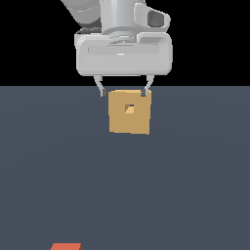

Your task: Insert the peg into the horizontal hole in a box.

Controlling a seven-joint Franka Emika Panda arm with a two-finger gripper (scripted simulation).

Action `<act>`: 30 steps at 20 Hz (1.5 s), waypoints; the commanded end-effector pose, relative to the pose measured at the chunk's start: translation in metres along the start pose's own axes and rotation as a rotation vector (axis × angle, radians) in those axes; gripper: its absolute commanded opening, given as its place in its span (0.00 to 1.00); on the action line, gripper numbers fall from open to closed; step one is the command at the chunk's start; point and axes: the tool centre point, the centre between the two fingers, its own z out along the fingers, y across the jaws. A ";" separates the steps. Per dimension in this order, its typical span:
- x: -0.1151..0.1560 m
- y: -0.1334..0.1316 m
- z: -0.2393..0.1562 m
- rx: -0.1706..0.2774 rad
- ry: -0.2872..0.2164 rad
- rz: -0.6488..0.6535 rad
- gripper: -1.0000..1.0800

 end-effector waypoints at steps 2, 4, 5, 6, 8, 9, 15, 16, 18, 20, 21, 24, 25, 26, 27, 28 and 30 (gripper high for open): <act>0.000 0.000 0.000 0.000 0.000 0.000 0.96; -0.003 -0.001 0.001 0.000 0.000 0.000 0.96; -0.006 -0.001 0.002 0.000 0.000 -0.001 0.96; -0.009 -0.002 0.003 0.000 0.000 -0.001 0.96; -0.017 -0.003 0.006 0.000 0.000 -0.001 0.96; -0.022 -0.005 0.007 0.001 0.000 -0.002 0.96; -0.067 -0.013 0.022 0.002 0.001 -0.006 0.96; -0.077 -0.015 0.025 0.002 0.001 -0.007 0.96; -0.098 -0.019 0.032 0.002 0.001 -0.009 0.96; -0.122 -0.023 0.040 0.003 0.001 -0.011 0.96; -0.134 -0.026 0.044 0.003 0.001 -0.012 0.96; -0.171 -0.032 0.057 0.004 0.002 -0.015 0.96; -0.183 -0.034 0.061 0.005 0.002 -0.017 0.96; -0.196 -0.036 0.065 0.005 0.002 -0.018 0.96; -0.208 -0.038 0.069 0.005 0.002 -0.019 0.96; -0.220 -0.039 0.073 0.006 0.002 -0.020 0.96; -0.243 -0.043 0.081 0.006 0.003 -0.022 0.96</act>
